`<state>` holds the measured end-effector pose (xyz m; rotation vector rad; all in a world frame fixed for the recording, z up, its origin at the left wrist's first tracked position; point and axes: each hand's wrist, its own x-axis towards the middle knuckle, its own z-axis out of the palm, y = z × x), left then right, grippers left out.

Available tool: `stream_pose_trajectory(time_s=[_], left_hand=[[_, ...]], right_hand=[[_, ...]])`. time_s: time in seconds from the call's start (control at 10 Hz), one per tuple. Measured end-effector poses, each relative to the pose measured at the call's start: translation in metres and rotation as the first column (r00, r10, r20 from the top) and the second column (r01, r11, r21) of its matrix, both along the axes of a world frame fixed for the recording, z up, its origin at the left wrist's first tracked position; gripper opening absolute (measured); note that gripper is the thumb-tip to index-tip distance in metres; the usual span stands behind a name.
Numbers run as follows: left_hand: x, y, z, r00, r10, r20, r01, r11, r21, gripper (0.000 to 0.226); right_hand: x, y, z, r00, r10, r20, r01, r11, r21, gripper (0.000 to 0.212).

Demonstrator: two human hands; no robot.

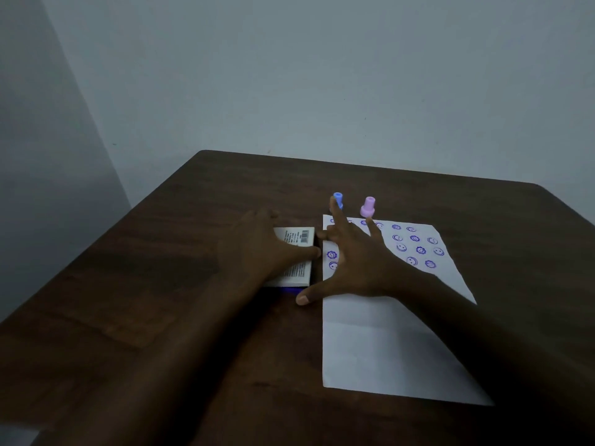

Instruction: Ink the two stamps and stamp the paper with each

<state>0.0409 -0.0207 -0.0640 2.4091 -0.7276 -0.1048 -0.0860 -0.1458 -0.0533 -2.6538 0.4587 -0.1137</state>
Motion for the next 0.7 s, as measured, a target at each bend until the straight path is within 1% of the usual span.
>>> stream_pose_trajectory(time_s=[0.1,0.2,0.3,0.4,0.5,0.6,0.7], left_hand=[[-0.001,0.0,-0.001,0.996,0.0,0.09,-0.006,0.998,0.061,0.097],[-0.003,0.0,-0.002,0.99,0.001,0.144,-0.013,0.997,0.082,0.091],[-0.007,0.003,-0.002,0.982,-0.013,0.19,-0.007,0.994,0.105,0.09],[-0.008,0.004,-0.002,0.978,-0.045,0.202,0.025,0.995,0.099,0.084],[-0.011,0.006,-0.004,0.973,-0.097,0.211,0.082,0.993,0.081,0.076],[-0.008,0.012,-0.006,0.967,-0.136,0.216,0.138,0.99,0.007,0.072],[-0.002,0.015,-0.005,0.95,-0.134,0.283,0.133,0.991,0.02,0.093]], right_hand=[[-0.001,-0.001,-0.004,0.999,0.018,0.038,-0.019,1.0,0.02,0.161],[-0.003,-0.001,-0.005,0.998,0.014,0.069,-0.013,1.0,-0.016,0.164],[-0.006,-0.004,-0.008,0.995,0.04,0.09,-0.035,0.998,-0.056,0.165],[-0.005,-0.01,-0.013,0.994,0.043,0.097,-0.031,0.993,-0.118,0.163],[-0.006,-0.007,-0.01,0.996,0.051,0.076,-0.039,0.988,-0.15,0.154],[-0.008,-0.002,-0.004,0.984,0.048,0.169,-0.026,0.991,-0.132,0.13],[-0.006,-0.005,-0.011,0.939,-0.001,0.345,0.097,0.961,-0.26,0.106]])
